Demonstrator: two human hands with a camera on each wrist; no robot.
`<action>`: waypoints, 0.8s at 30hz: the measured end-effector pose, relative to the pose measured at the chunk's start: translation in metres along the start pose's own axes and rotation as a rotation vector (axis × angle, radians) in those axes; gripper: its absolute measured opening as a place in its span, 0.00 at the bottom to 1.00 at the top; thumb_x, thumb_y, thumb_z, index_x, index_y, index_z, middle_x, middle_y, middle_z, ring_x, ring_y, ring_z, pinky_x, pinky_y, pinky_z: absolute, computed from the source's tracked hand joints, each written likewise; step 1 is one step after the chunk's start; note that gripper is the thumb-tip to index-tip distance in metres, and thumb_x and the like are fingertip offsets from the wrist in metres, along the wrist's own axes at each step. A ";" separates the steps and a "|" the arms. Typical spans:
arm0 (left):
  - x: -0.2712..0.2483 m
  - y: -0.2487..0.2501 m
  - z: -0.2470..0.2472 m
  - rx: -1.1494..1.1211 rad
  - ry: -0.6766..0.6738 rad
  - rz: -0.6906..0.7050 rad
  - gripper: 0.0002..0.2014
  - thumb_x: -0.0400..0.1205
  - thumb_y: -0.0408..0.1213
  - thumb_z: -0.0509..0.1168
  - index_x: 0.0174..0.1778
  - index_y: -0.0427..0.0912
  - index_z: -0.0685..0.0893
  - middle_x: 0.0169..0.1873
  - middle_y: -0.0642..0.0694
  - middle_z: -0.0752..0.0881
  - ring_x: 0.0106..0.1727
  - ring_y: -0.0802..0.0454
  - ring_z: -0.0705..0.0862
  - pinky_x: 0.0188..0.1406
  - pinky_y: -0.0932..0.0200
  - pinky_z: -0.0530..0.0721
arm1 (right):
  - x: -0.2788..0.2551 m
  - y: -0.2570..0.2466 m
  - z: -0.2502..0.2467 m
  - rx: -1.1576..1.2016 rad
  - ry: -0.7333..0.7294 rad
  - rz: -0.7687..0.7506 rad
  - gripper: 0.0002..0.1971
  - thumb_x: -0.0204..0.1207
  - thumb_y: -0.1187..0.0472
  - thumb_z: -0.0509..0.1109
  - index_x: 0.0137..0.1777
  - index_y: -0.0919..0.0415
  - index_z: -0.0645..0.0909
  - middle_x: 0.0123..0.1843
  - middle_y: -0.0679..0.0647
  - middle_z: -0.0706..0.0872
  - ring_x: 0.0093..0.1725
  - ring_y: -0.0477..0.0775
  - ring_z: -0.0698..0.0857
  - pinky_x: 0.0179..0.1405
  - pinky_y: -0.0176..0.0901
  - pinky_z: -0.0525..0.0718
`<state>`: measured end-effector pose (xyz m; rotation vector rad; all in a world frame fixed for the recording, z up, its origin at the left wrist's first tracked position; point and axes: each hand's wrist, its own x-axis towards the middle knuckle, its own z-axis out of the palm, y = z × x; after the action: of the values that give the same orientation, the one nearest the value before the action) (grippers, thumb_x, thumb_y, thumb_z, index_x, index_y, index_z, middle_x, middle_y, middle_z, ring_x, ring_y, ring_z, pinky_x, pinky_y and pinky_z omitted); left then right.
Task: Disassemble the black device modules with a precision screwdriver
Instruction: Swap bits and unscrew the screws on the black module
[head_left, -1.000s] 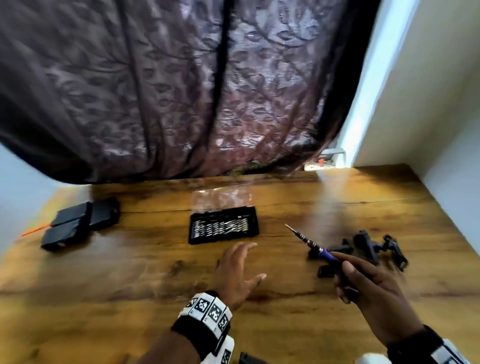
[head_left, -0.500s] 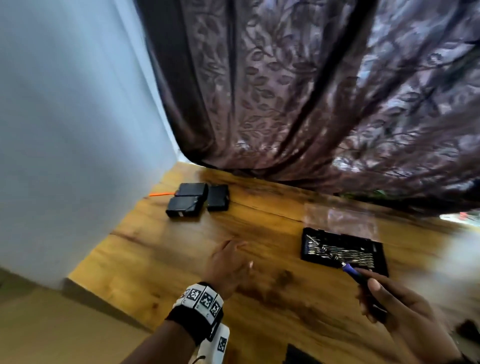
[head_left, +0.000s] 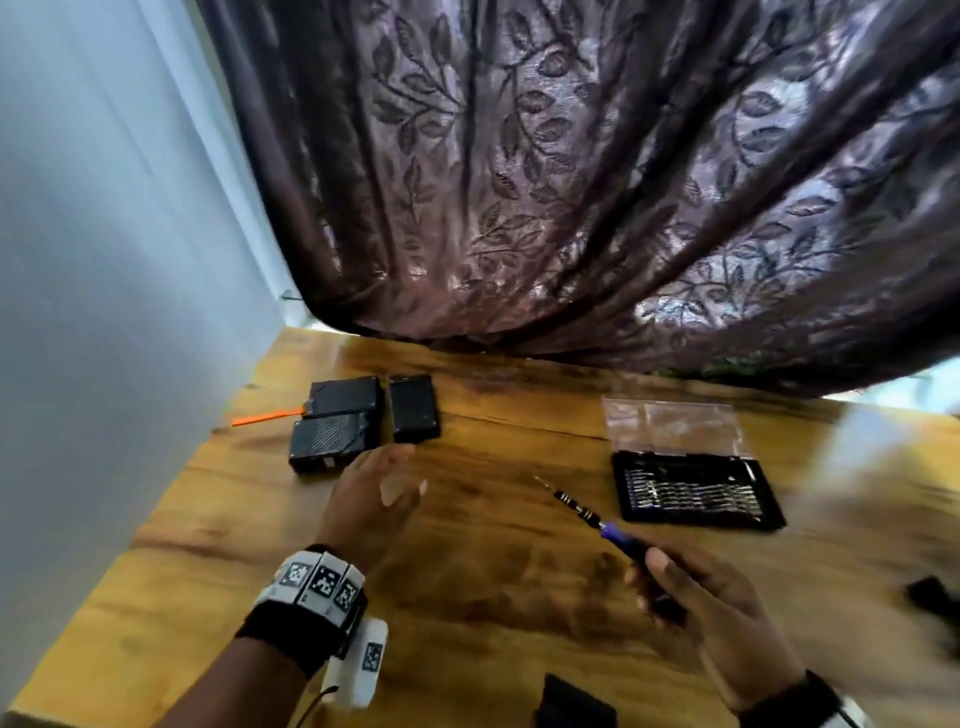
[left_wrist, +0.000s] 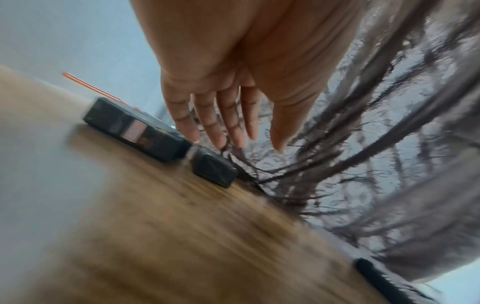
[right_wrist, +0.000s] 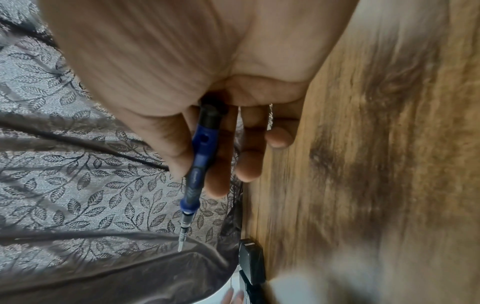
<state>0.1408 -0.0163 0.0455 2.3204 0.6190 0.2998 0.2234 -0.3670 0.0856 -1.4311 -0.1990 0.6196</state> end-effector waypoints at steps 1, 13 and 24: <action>-0.002 0.015 0.000 -0.083 -0.083 0.036 0.20 0.80 0.44 0.76 0.68 0.52 0.82 0.58 0.55 0.85 0.57 0.64 0.84 0.53 0.68 0.79 | -0.003 0.002 0.002 -0.005 0.010 0.010 0.42 0.45 0.27 0.86 0.58 0.51 0.93 0.43 0.64 0.89 0.36 0.58 0.82 0.30 0.41 0.75; -0.005 0.130 0.059 -0.755 -0.653 0.071 0.19 0.84 0.44 0.68 0.71 0.47 0.79 0.53 0.44 0.93 0.54 0.45 0.91 0.57 0.45 0.87 | -0.017 0.013 0.005 -0.343 0.002 0.111 0.12 0.84 0.65 0.71 0.62 0.52 0.89 0.47 0.55 0.94 0.38 0.48 0.88 0.35 0.31 0.81; -0.002 0.115 0.096 -0.478 -0.460 -0.053 0.28 0.75 0.74 0.65 0.63 0.60 0.83 0.58 0.49 0.90 0.53 0.55 0.87 0.53 0.56 0.83 | -0.006 0.018 -0.028 -0.320 0.087 0.076 0.15 0.85 0.43 0.67 0.70 0.35 0.83 0.58 0.54 0.91 0.45 0.58 0.85 0.42 0.55 0.78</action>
<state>0.2146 -0.1458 0.0552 1.8193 0.3306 -0.1071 0.2271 -0.3936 0.0649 -1.7777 -0.1809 0.6046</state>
